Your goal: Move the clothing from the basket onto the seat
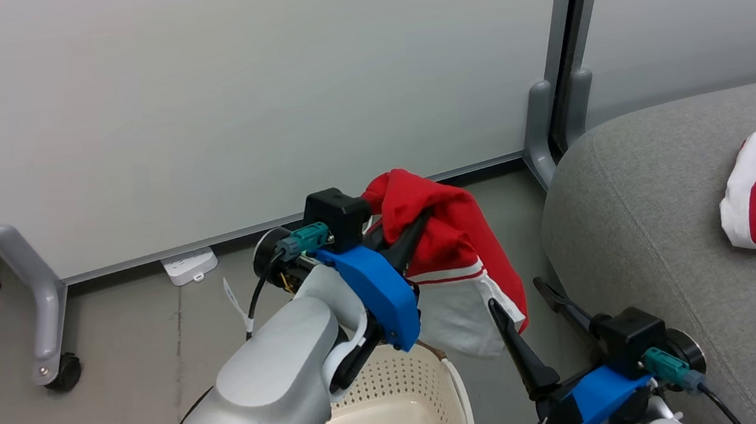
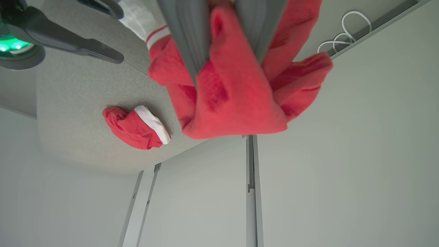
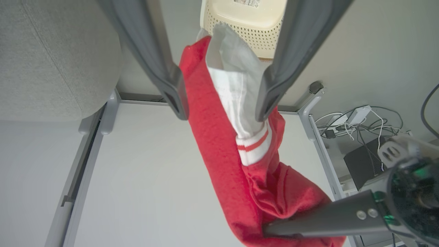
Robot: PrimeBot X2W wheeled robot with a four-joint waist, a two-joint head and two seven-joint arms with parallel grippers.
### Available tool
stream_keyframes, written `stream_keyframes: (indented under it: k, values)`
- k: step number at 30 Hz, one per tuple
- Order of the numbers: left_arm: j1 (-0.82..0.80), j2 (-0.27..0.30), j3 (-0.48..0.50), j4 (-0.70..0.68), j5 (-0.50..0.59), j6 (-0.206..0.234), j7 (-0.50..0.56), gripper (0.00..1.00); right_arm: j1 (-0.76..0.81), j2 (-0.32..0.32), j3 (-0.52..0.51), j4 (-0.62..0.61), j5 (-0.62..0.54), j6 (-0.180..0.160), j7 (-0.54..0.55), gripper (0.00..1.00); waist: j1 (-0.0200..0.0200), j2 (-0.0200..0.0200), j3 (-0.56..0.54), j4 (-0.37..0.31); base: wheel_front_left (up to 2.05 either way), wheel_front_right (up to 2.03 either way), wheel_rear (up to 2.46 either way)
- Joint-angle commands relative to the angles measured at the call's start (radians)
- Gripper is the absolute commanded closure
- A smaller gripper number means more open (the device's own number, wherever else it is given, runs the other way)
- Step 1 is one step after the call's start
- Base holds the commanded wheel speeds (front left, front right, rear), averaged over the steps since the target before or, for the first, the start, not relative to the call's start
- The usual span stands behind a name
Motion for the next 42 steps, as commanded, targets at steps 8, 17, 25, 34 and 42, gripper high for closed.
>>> stream_keyframes:
  k: [8,17,25,34,42]
  values:
    - [-0.019,0.002,-0.038,0.009,-0.031,0.009,-0.017,1.00,-0.077,-0.020,0.028,0.035,-0.006,-0.001,0.070,0.00,0.0000,-0.0001,0.013,-0.010,0.00,0.00,0.00]
    - [-0.029,0.002,-0.078,0.012,-0.064,0.011,-0.027,1.00,-0.236,-0.058,0.104,0.147,0.025,-0.001,0.135,0.00,0.0000,-0.0001,0.026,-0.011,0.00,0.00,0.00]
    - [-0.038,0.002,-0.116,0.011,-0.093,0.011,-0.029,1.00,-0.374,-0.062,0.176,0.292,0.074,-0.001,0.148,0.00,0.0000,-0.0001,0.033,-0.012,0.00,0.00,0.00]
    - [-0.045,0.002,-0.148,0.007,-0.117,0.013,-0.040,1.00,-0.458,-0.042,0.246,0.449,0.137,-0.001,0.137,1.00,0.0000,-0.0001,0.032,-0.011,0.00,0.00,0.00]
    - [-0.059,0.002,-0.171,0.014,-0.143,0.018,-0.052,1.00,-0.492,-0.031,0.287,0.543,0.177,-0.001,0.089,1.00,0.0000,-0.0001,0.029,-0.016,0.00,0.00,0.00]
